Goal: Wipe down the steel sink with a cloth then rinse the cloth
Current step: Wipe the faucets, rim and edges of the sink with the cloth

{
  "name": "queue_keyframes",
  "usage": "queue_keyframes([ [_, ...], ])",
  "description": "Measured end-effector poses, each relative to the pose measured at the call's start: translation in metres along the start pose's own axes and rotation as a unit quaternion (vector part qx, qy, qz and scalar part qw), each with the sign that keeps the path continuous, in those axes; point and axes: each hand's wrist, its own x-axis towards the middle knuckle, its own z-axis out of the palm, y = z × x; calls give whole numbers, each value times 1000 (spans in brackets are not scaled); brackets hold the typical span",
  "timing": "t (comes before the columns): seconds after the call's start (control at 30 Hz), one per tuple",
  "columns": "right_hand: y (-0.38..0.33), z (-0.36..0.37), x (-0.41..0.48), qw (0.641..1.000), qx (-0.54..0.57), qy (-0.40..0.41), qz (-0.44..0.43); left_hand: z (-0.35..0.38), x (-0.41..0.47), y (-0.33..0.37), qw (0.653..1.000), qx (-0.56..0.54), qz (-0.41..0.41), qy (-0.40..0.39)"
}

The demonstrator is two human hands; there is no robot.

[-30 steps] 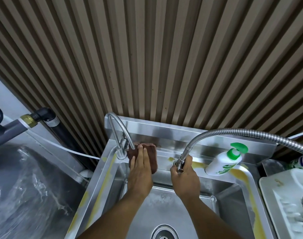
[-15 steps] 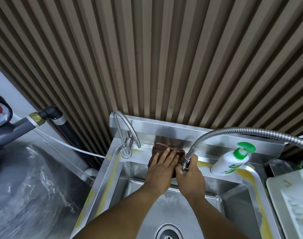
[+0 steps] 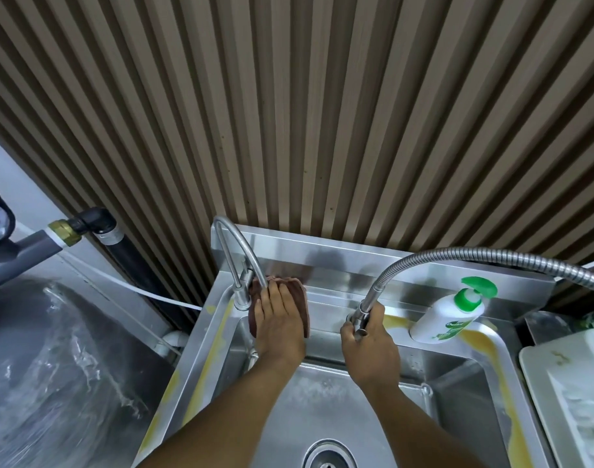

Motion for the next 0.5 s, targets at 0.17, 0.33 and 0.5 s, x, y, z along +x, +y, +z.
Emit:
queue_keyframes([
  [0.17,0,1,0,1000,-1,0,11,-1,3,15,1000,10,-17,-6],
  [0.33,-1,1,0,1000,-5,3,13,11,-4,33,999,-4,21,31],
  [0.5,-1,1,1,1000,1,2,13,29,-8,49,985,-29,157,69],
])
